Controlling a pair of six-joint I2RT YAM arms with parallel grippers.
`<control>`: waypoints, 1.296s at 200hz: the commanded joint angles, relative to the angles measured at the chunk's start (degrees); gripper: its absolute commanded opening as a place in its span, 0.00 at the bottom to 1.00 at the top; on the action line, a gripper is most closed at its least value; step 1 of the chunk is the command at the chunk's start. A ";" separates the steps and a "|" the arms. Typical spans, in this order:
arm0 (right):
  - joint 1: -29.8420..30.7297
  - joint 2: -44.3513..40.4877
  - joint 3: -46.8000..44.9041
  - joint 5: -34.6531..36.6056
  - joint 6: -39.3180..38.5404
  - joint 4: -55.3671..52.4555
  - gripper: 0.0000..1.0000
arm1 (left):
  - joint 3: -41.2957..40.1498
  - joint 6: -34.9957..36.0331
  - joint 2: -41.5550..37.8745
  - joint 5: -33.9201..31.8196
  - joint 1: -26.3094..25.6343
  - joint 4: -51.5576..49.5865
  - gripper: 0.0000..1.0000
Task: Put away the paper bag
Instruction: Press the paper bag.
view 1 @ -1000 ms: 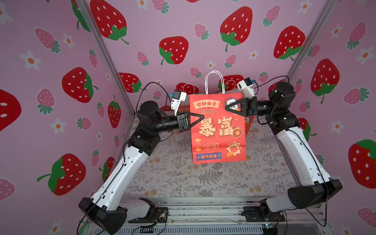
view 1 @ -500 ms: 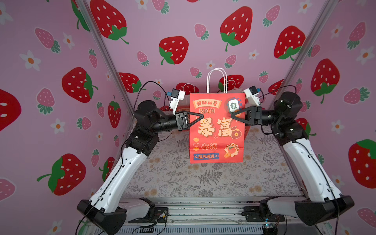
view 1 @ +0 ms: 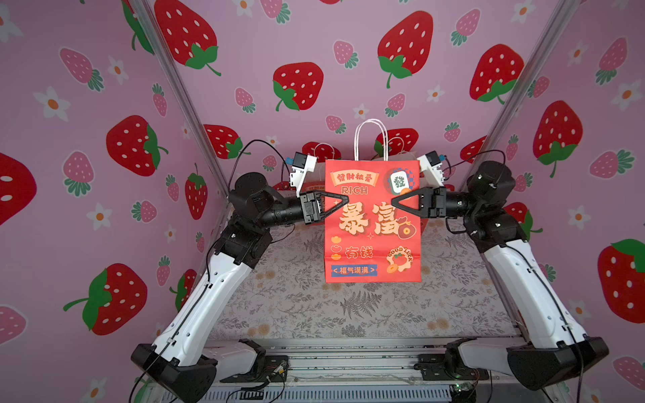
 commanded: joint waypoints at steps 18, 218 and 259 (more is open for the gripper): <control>0.18 -1.83 -0.70 1.04 -0.06 -0.87 0.00 | -0.75 1.48 -1.86 -0.38 0.30 -0.13 0.11; -1.07 -2.71 -2.06 1.16 2.43 0.19 0.11 | -7.75 4.20 -3.61 -1.24 -4.15 -3.07 0.00; -1.07 -4.40 -3.40 0.40 -2.49 -6.16 0.41 | -7.34 5.20 -4.07 -1.96 -4.10 -4.44 0.00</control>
